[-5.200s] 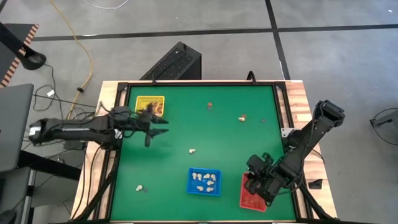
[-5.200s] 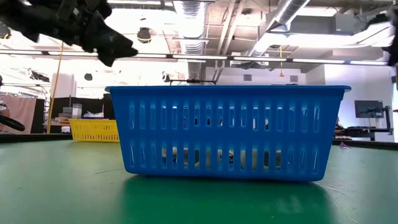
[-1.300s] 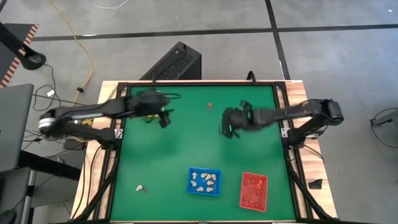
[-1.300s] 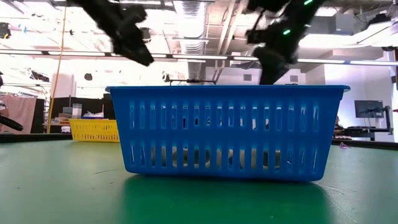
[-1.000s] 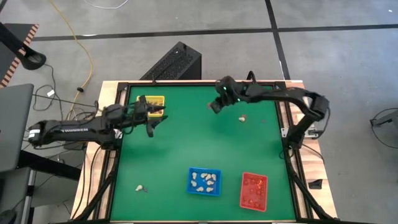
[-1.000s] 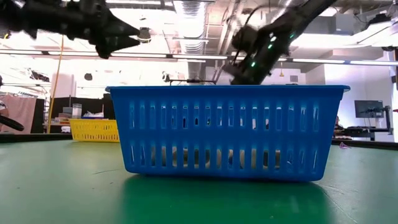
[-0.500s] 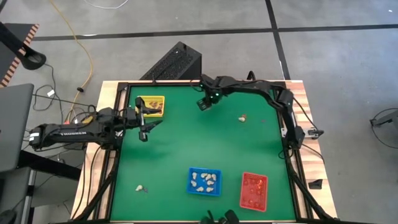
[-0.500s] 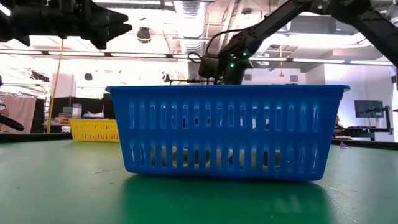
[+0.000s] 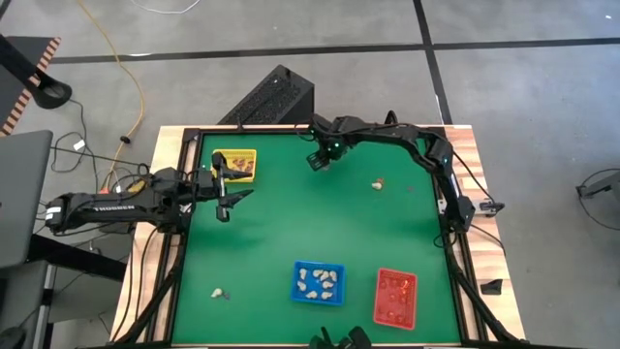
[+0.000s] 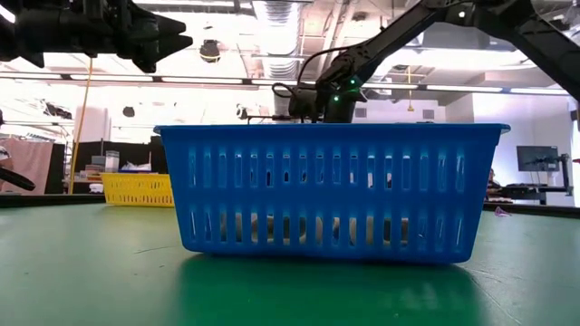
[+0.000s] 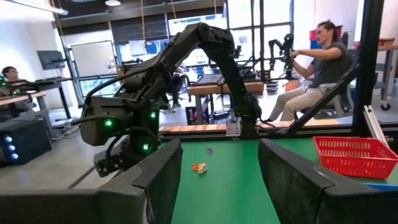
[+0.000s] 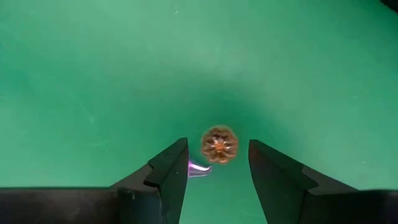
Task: Sort Halloween decoration
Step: Put the orange pumpkin toy into the orange basket
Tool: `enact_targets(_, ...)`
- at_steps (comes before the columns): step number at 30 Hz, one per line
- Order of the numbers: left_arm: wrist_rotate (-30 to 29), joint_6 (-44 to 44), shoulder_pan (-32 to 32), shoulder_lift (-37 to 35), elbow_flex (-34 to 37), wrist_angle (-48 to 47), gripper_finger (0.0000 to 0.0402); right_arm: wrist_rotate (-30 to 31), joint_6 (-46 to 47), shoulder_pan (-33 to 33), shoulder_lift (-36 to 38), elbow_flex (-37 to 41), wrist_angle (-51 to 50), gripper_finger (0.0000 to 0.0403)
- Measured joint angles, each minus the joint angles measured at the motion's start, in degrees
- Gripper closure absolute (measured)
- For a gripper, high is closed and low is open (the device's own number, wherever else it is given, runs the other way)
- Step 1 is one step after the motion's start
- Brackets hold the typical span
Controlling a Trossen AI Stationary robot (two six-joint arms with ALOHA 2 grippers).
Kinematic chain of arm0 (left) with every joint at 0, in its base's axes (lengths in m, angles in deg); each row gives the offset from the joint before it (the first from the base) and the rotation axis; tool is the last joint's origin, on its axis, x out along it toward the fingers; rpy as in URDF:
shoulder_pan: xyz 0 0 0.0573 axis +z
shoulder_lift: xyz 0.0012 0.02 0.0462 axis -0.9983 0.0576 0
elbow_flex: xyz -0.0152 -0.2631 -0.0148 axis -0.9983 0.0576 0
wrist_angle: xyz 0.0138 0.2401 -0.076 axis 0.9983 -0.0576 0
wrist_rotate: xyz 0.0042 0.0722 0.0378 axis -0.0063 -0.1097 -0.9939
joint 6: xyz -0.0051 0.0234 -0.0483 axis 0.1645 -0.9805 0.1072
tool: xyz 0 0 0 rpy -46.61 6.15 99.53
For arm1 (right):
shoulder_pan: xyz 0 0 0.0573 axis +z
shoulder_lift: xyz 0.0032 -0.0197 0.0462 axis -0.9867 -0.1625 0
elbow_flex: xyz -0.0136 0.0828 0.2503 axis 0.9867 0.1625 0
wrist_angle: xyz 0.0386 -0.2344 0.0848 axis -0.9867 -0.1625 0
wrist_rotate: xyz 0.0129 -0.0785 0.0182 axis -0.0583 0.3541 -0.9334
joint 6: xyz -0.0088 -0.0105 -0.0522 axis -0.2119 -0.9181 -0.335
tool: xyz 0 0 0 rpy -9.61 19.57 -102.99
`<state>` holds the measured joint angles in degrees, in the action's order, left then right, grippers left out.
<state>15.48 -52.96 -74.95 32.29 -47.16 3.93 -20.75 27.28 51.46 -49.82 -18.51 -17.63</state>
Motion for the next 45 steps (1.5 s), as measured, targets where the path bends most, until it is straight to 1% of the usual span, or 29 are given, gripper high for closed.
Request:
enact_targets(3, 0.00, 0.01, 0.00, 0.00, -0.01, 0.10, 0.0198, 1.21, 0.65, 0.22, 0.02, 1.00, 0.96, 0.0203)
enact_targets(10, -0.05, 0.20, 0.00, 0.00, -0.01, 0.45, 0.0198, 1.23, 0.59, 0.73, 0.04, 2.95, 1.90, 0.0210)
enact_targets(14, -0.07, 0.22, 0.00, 0.00, -0.01, 0.44, 0.0198, 1.23, 0.55, 0.63, 0.04, 5.27, 5.04, 0.0211)
enact_targets(21, -0.07, 0.22, 0.00, 0.00, -0.01, 0.46, 0.0198, 1.72, -0.50, 0.66, 0.04, 5.29, 7.60, 0.0211)
enact_targets(26, -0.07, 0.22, 0.00, 0.00, -0.03, 0.40, 0.0198, 1.61, -0.49, 0.63, 0.02, 5.29, 6.46, 0.0212)
enact_targets(29, -0.08, 0.09, 0.00, 0.00, -0.04, 0.35, 0.0198, 1.56, -0.48, 0.63, 0.03, 5.29, 6.09, 0.0221)
enact_targets(38, -0.09, 0.13, 0.00, 0.00, -0.04, 0.33, 0.0198, 1.43, -0.50, 0.82, 0.04, 5.26, 6.08, 0.0269)
enact_targets(45, -0.07, 0.20, 0.00, 0.00, -0.04, 0.33, 0.0198, 1.41, -0.50, 1.56, 0.04, 5.21, 6.05, 0.0275)
